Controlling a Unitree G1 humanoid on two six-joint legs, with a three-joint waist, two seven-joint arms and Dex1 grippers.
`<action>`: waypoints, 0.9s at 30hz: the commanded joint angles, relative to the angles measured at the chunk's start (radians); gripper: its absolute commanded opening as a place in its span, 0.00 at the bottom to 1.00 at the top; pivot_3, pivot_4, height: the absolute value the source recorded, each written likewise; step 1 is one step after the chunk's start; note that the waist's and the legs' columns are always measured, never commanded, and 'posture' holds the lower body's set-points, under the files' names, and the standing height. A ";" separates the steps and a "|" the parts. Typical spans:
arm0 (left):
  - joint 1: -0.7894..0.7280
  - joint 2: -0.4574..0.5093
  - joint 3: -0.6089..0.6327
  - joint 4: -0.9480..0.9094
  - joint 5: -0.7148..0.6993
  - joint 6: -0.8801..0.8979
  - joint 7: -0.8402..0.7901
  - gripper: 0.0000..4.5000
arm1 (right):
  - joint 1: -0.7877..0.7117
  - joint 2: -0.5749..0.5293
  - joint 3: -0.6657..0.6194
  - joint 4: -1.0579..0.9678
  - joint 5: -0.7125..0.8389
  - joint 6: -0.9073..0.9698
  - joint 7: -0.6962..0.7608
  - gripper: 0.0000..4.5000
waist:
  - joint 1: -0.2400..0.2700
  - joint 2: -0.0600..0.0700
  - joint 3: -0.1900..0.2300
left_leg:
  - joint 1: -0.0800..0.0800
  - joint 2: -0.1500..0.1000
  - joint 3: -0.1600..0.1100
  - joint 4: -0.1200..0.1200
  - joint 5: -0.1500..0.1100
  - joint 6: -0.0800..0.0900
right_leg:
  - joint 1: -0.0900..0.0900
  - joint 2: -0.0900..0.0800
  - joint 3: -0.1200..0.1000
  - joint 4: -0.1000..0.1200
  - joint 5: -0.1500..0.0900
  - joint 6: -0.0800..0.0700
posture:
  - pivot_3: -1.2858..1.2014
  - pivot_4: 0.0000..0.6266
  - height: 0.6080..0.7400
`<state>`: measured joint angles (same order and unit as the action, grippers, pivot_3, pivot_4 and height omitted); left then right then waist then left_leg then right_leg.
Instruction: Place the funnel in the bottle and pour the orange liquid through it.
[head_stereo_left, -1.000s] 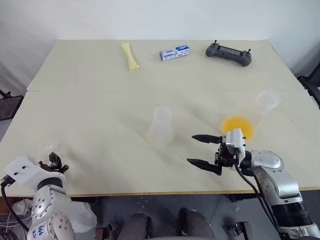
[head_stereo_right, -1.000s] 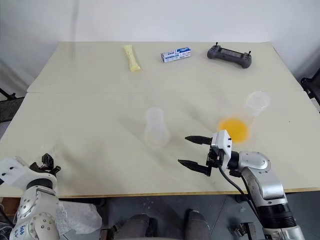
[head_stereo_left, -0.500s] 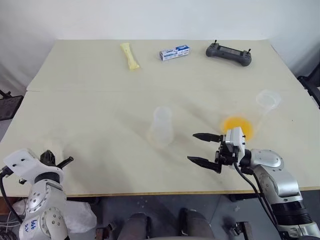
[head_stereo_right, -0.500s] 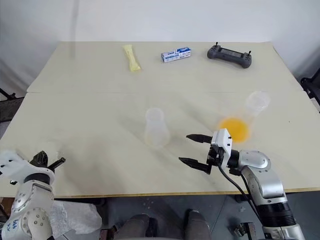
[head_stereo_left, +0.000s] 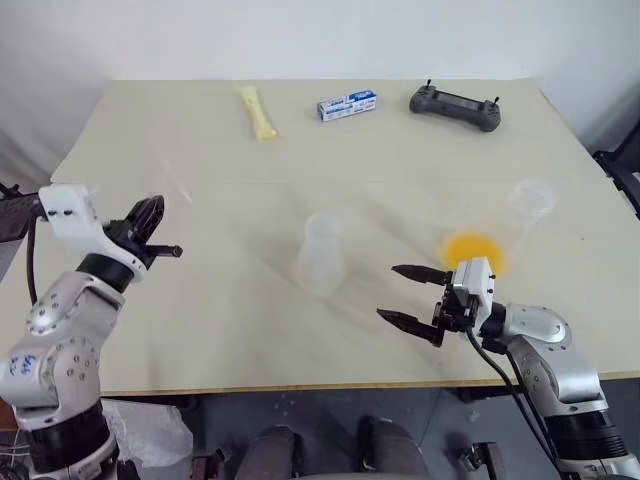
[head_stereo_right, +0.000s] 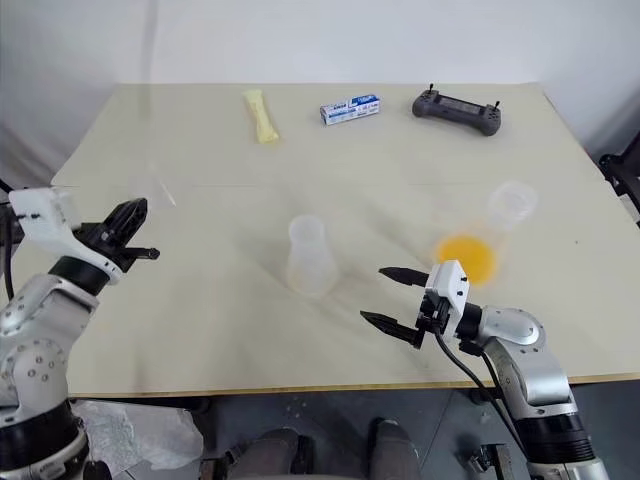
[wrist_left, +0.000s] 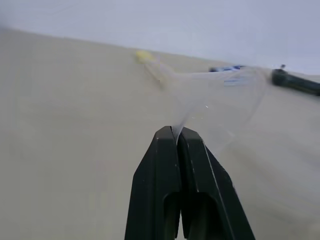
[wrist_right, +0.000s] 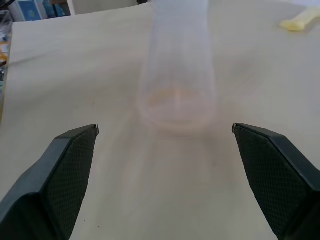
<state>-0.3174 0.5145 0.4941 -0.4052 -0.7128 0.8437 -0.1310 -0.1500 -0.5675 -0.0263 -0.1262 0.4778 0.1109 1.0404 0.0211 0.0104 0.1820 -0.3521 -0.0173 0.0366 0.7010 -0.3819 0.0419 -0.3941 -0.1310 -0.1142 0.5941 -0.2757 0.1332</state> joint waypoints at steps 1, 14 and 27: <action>-0.110 0.129 -0.068 0.064 -0.107 0.107 -0.192 0.01 | 0.026 -0.002 -0.044 -0.061 0.001 -0.026 -0.029 1.00 | 0.001 0.000 0.000 | 0.000 0.000 0.000 0.000 0.000 0.000 | 0.000 0.001 -0.001 0.000 0.000 0.000 | 0.52 0.24 1.00; -0.531 0.360 -0.385 0.499 -0.130 0.234 -0.838 0.01 | 0.102 -0.007 -0.097 -0.135 -0.006 -0.032 -0.094 1.00 | -0.004 0.001 0.001 | -0.001 0.000 0.001 -0.001 0.001 -0.001 | 0.000 0.003 -0.002 -0.001 0.000 0.000 | 0.52 0.24 1.00; -0.850 0.437 -0.702 0.776 0.024 0.355 -1.265 0.01 | 0.106 0.006 -0.079 -0.144 -0.016 -0.033 -0.127 1.00 | -0.002 0.001 0.001 | -0.001 0.000 0.002 -0.001 0.001 0.000 | -0.001 0.003 -0.002 -0.001 0.000 0.000 | 0.52 0.24 1.00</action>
<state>-1.1227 0.9239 -0.1839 0.3612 -0.7116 1.1862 -1.3335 -0.0439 -0.5651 -0.0943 -0.2344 0.4532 0.0886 0.9177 0.0189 0.0118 0.1835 -0.3533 -0.0170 0.0390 0.7000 -0.3809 0.0414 -0.3948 -0.1279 -0.1159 0.5935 -0.2758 0.1336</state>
